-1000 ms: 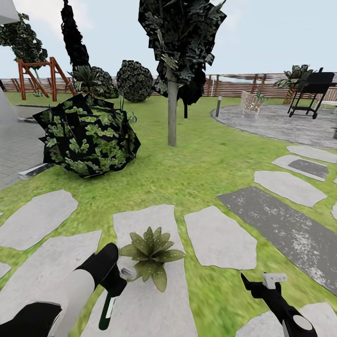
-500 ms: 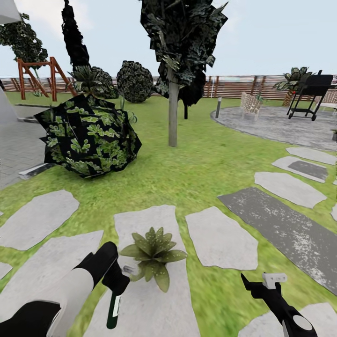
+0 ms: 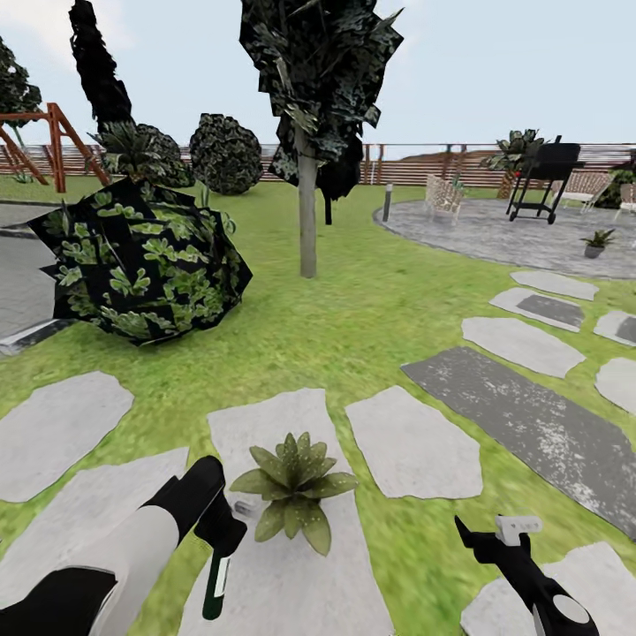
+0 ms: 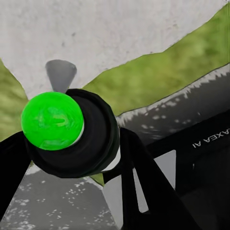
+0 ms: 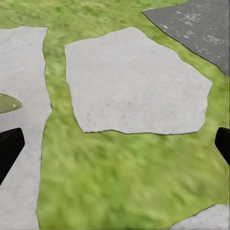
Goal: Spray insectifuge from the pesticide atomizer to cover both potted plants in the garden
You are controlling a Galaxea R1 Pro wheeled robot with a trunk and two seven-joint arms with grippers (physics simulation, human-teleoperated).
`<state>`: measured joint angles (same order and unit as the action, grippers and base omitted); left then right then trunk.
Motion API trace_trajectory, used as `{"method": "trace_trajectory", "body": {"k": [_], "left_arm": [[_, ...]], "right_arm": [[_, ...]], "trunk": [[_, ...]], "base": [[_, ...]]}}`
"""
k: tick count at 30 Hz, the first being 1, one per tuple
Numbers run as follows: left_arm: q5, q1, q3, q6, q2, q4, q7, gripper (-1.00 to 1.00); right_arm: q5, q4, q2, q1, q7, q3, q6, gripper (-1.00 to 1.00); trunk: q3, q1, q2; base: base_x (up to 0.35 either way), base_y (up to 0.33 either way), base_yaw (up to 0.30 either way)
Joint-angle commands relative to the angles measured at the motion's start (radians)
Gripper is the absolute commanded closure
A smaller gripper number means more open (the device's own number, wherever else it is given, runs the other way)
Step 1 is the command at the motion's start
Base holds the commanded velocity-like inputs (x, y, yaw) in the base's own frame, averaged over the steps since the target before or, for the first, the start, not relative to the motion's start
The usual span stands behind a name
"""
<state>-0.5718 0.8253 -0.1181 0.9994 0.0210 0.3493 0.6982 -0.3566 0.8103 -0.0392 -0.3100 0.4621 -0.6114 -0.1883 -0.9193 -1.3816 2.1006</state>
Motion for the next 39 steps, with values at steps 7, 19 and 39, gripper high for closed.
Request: {"method": "trace_trajectory", "body": {"k": [7,19,39], "left_arm": [[-0.011,-0.005,0.003,-0.001,0.007,-0.003,0.01,1.0],[-0.011,-0.011,-0.001,-0.01,-0.005,-0.011,0.009,1.0],[-0.014,-0.03,0.003,-0.013,-0.026,0.007,0.002,1.0]], "right_arm": [[-0.01,0.0,0.001,-0.001,0.006,-0.005,-0.006,-1.0],[-0.012,0.0,0.001,-0.002,0.006,-0.005,-0.006,-1.0],[-0.012,-0.002,0.001,-0.002,0.006,-0.005,-0.006,-1.0]], "trunk": [[-0.001,0.0,0.0],[-0.001,0.0,0.0],[-0.001,0.0,0.0]], "base": [[0.007,0.01,-0.29],[0.0,0.0,-0.041],[-0.02,0.211,-0.072]]}}
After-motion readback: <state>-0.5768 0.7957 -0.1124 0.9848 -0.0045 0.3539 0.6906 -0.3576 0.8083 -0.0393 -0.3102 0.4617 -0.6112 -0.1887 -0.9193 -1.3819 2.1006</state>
